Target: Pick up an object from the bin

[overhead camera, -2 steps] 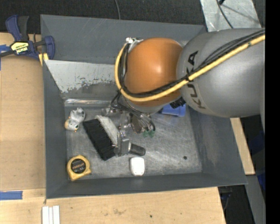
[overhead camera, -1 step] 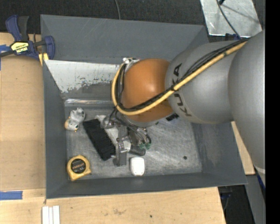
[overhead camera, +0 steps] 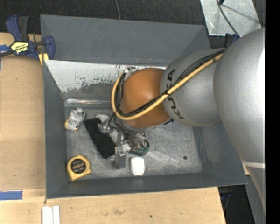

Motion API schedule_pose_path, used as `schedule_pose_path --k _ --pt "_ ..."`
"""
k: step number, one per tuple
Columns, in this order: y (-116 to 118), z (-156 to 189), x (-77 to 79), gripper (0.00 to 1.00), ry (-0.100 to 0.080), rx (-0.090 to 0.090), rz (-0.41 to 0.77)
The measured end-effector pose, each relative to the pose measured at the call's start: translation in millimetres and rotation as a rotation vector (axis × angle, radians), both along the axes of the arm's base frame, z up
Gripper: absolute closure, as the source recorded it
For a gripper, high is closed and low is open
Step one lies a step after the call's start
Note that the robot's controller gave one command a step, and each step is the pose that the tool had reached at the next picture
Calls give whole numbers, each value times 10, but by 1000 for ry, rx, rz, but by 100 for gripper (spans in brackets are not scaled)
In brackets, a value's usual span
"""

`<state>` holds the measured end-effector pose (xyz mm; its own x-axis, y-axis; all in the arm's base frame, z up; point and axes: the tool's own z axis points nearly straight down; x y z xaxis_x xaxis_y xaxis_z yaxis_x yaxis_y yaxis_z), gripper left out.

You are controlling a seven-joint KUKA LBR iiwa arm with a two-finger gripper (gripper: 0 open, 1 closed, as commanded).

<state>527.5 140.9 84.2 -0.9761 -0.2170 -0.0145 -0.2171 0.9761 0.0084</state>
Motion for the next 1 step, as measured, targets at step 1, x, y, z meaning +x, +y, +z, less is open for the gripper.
schedule_pose_path --k 1 --pt "-35 -27 -6 100 2 -6 0"
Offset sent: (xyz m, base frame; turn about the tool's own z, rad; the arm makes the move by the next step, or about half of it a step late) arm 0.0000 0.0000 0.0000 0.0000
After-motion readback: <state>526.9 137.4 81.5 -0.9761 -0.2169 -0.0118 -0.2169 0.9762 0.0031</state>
